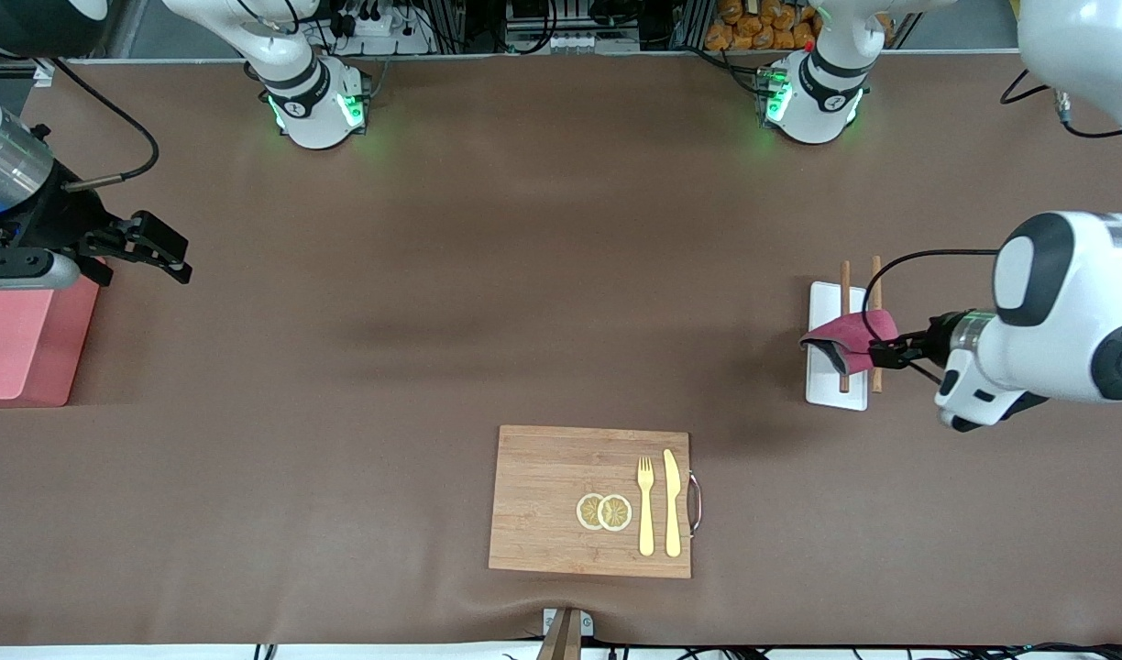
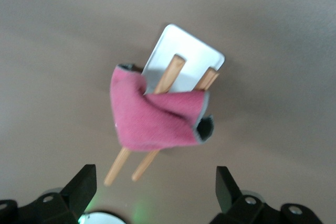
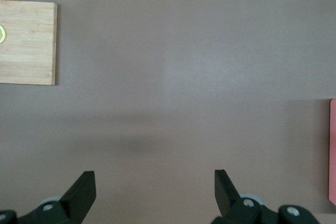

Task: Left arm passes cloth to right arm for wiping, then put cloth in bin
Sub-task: 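Close the left gripper on the pink cloth, then lift the cloth with the left gripper while the right gripper reaches over, then grasp the hanging cloth with the right gripper beside the left gripper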

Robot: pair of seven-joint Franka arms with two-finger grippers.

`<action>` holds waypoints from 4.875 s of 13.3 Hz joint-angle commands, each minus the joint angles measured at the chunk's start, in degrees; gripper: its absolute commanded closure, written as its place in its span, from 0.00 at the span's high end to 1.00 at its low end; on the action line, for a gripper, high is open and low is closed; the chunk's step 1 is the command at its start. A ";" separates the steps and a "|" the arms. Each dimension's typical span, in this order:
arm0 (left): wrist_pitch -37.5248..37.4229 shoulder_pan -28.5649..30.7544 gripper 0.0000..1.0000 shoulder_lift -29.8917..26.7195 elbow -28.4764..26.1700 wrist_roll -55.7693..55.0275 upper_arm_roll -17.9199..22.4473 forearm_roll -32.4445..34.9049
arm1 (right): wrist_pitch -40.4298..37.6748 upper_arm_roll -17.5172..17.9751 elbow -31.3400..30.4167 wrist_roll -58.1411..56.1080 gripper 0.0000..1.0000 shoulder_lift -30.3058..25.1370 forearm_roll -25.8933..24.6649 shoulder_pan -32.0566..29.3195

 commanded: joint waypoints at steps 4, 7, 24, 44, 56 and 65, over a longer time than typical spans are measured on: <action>2.52 -2.41 1.00 4.66 0.29 -9.51 -0.01 3.04 | -0.78 -0.09 0.48 1.02 1.00 -0.19 0.06 0.39; 3.05 -2.32 1.00 5.27 -1.20 -11.64 -0.01 2.60 | -0.51 -0.09 0.57 1.02 1.00 -0.19 0.06 0.39; -1.16 -2.05 0.00 3.17 -6.13 -10.67 0.08 4.18 | -0.51 -0.09 0.30 1.02 1.00 0.25 -0.20 0.65; -3.74 -16.38 0.00 -15.11 6.09 -22.35 -16.88 -14.16 | -5.34 -0.17 0.48 44.52 1.00 2.53 13.65 10.06; 23.43 -26.48 0.00 -8.26 5.91 -35.10 -20.75 -16.56 | -10.09 -0.52 0.83 73.35 1.00 13.43 52.88 5.04; 33.62 -26.14 0.00 -8.35 5.82 -43.27 -20.23 -16.30 | -4.57 -0.44 -2.69 77.47 1.00 12.73 50.70 15.57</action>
